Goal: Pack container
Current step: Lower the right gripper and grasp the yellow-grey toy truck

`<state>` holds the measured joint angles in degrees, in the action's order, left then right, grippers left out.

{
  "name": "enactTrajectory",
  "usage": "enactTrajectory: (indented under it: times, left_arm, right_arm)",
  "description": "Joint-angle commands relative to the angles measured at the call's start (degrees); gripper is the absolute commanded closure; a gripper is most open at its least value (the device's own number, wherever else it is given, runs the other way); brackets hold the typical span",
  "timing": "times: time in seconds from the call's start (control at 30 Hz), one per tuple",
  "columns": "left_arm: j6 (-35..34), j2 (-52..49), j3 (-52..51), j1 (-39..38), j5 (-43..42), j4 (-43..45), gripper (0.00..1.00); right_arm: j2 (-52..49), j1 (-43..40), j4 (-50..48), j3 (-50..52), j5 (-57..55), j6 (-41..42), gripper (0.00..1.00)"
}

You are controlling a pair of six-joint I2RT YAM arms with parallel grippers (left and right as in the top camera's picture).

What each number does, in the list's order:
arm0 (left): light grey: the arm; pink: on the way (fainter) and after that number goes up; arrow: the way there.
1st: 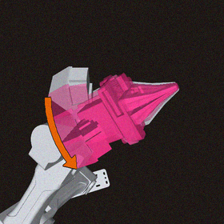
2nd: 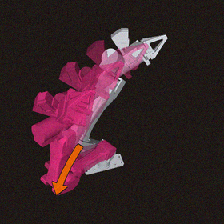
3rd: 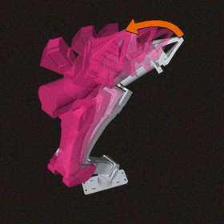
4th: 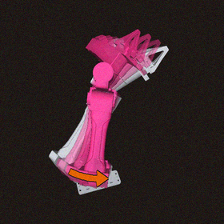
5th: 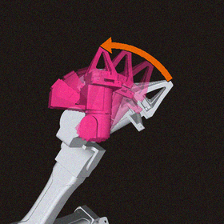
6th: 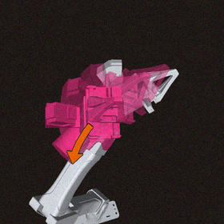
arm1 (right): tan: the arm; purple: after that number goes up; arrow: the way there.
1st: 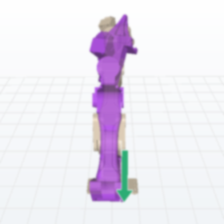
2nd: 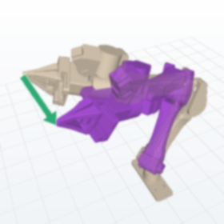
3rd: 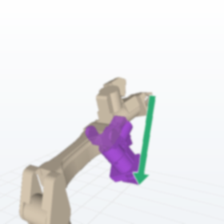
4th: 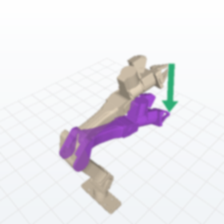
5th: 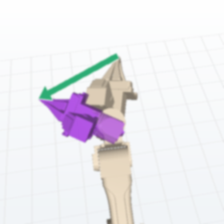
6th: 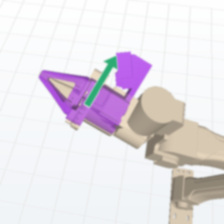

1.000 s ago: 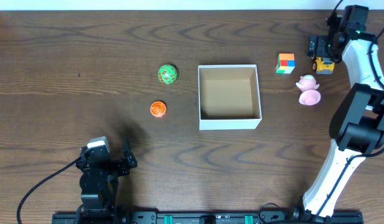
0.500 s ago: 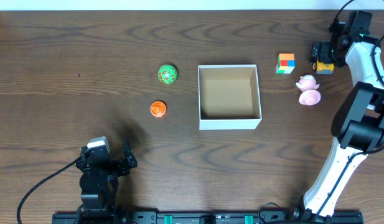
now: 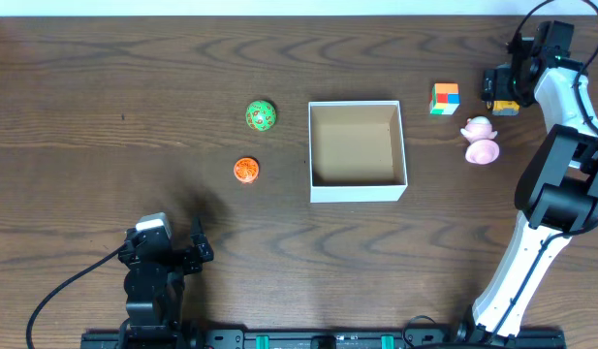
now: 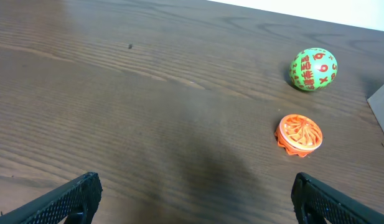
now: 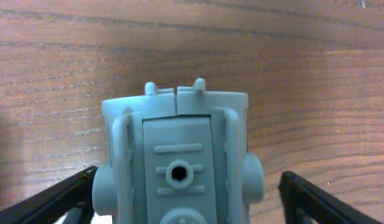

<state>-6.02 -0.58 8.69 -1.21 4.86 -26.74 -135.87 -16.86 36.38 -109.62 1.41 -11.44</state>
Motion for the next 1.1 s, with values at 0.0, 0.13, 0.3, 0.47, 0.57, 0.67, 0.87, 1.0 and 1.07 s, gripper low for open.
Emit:
enactTrajectory:
  times: [0.0, 0.13, 0.3, 0.47, 0.57, 0.67, 0.87, 1.0, 1.07]
  left_arm:
    - [-0.28, 0.28, -1.07, 0.28, 0.04, 0.04, 0.02]
    - [-0.28, 0.28, -1.07, 0.28, 0.07, 0.07, 0.02]
    - [-0.28, 0.28, -1.07, 0.28, 0.04, 0.07, 0.02]
    - [-0.28, 0.28, -1.07, 0.28, 0.07, 0.07, 0.02]
    - [-0.28, 0.28, -1.07, 0.28, 0.07, 0.07, 0.02]
    - [-0.28, 0.28, -1.07, 0.28, 0.07, 0.04, 0.02]
    - [-0.28, 0.28, -1.07, 0.28, 0.04, 0.07, 0.02]
    - [-0.28, 0.28, -1.07, 0.28, 0.04, 0.07, 0.02]
    - [-0.28, 0.28, -1.07, 0.28, 0.04, 0.07, 0.02]
  right_arm:
    - [-0.2, 0.33, -0.42, -0.98, 0.37, -0.63, 0.13]
    - [-0.2, 0.33, -0.83, -1.05, 0.37, -0.63, 0.18]
    - [-0.2, 0.44, -0.61, -2.47, 0.39, -0.61, 0.21]
    - [-0.2, 0.59, 0.22, -4.2, 0.39, -0.61, 0.29]
    - [-0.2, 0.68, 0.55, -4.24, 0.37, -0.61, 0.3]
    - [-0.2, 0.7, 1.11, -4.22, 0.37, -0.61, 0.31]
    - [-0.2, 0.7, 1.11, -4.24, 0.37, -0.46, 0.34]
    - [-0.2, 0.63, 1.09, -4.22, 0.35, -0.42, 0.34]
    - [-0.2, 0.61, 1.05, -4.22, 0.35, -0.42, 0.34]
